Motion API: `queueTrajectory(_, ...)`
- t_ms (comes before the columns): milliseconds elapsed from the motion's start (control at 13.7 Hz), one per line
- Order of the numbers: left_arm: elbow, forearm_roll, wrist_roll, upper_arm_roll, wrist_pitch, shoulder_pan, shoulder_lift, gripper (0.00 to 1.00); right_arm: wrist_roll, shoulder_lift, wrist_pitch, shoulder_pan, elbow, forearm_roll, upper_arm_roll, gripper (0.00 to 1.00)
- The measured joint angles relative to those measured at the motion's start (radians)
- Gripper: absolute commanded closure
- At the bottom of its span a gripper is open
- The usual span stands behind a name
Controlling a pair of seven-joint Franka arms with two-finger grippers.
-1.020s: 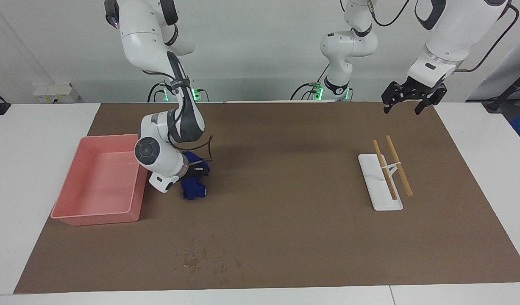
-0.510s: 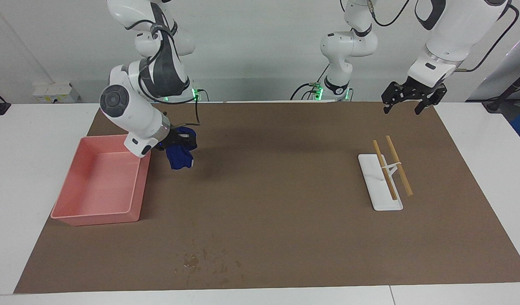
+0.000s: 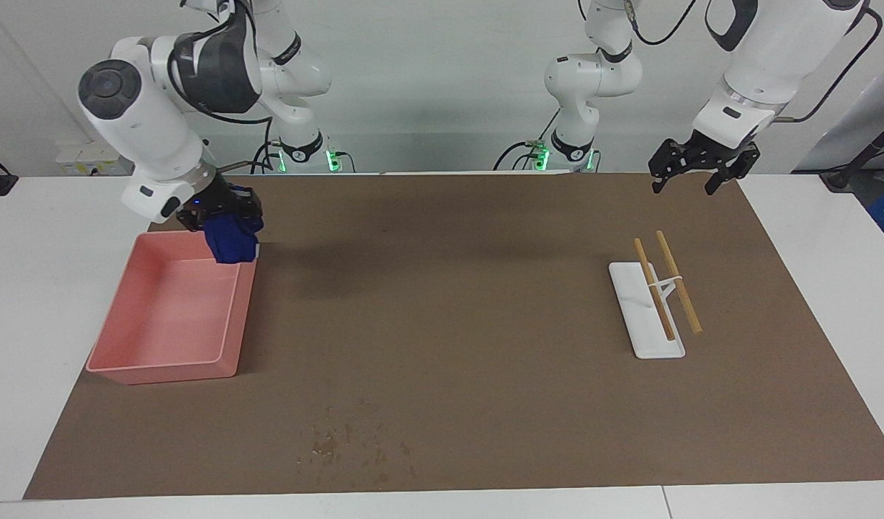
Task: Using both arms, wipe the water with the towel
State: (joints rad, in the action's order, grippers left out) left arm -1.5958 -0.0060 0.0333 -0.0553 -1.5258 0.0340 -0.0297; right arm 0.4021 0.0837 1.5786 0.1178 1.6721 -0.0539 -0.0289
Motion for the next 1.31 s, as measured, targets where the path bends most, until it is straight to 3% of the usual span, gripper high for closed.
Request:
queueTrajectory(219, 0.000, 0.000, 0.000, 0.000, 0.000, 0.000, 0.000, 0.00, 0.093, 0.019, 0.144, 0.048, 0.031, -0.014, 0.001, 1.00)
queueTrajectory(291, 0.000, 0.000, 0.000, 0.000, 0.000, 0.000, 0.000, 0.00, 0.097, 0.025, 0.189, 0.050, 0.053, -0.015, 0.001, 0.89)
queueTrajectory(364, 0.000, 0.000, 0.000, 0.000, 0.000, 0.000, 0.000, 0.00, 0.097, 0.031, 0.232, 0.050, 0.076, -0.015, 0.000, 0.31)
queueTrajectory(437, 0.000, 0.000, 0.000, 0.000, 0.000, 0.000, 0.000, 0.00, 0.097, 0.037, 0.270, 0.050, 0.098, -0.016, -0.001, 0.00)
queueTrajectory(947, 0.000, 0.000, 0.000, 0.000, 0.000, 0.000, 0.000, 0.00, 0.175, 0.027, 0.302, 0.065, 0.094, -0.016, -0.002, 0.00)
queueTrajectory(1312, 0.000, 0.000, 0.000, 0.000, 0.000, 0.000, 0.000, 0.00, 0.163, -0.041, 0.162, 0.063, 0.005, 0.008, -0.011, 0.00)
